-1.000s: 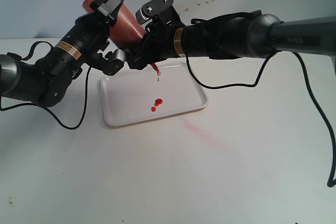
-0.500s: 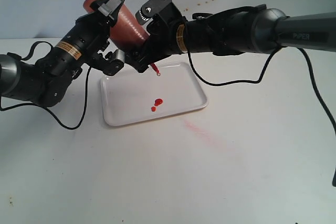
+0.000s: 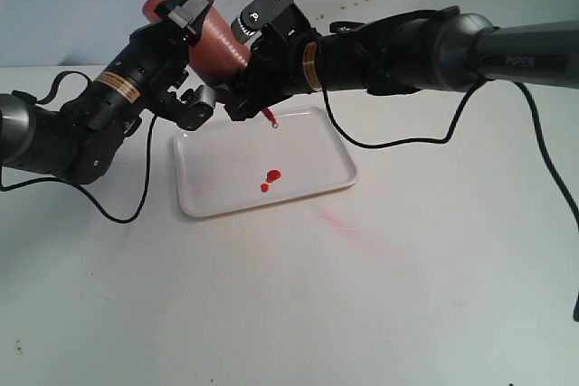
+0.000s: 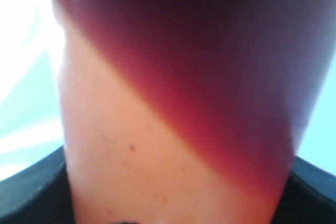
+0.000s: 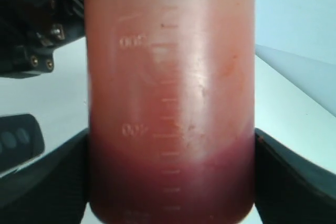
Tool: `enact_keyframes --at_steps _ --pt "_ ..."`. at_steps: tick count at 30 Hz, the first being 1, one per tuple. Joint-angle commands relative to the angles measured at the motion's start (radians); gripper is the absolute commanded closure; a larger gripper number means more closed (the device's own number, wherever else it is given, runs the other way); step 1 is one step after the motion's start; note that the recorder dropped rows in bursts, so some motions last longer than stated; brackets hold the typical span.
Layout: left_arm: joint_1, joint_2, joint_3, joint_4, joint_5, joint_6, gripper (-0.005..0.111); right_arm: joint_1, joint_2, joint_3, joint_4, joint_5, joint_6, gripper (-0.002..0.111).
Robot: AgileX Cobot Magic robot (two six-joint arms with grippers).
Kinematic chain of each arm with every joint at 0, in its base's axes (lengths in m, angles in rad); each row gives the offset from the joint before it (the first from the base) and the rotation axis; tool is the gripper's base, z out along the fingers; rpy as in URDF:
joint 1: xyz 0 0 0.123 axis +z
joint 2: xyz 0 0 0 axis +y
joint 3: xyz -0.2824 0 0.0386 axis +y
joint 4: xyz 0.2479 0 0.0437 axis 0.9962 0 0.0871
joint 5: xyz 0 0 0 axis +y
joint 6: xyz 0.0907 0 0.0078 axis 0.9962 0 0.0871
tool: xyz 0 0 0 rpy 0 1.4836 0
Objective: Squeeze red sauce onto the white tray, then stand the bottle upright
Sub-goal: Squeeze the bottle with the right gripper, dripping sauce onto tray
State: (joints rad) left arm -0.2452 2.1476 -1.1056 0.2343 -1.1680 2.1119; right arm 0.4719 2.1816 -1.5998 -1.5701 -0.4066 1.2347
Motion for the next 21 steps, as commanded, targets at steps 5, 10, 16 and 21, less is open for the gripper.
enact_keyframes --at_steps 5,10,16,21 --pt "-0.004 -0.017 -0.006 -0.016 -0.053 -0.017 0.107 -0.004 -0.009 -0.006 -0.027 0.002 0.011 0.107" --pt "-0.004 -0.017 -0.006 -0.016 -0.053 -0.017 0.107 -0.004 -0.009 -0.006 -0.027 0.002 0.011 0.107" --pt "-0.004 -0.017 -0.006 -0.016 -0.053 -0.017 0.107 -0.004 -0.009 -0.006 -0.027 0.002 0.011 0.107" --pt "-0.004 -0.017 -0.006 -0.008 -0.053 -0.017 0.107 -0.004 -0.009 -0.006 0.011 0.034 0.029 0.086"
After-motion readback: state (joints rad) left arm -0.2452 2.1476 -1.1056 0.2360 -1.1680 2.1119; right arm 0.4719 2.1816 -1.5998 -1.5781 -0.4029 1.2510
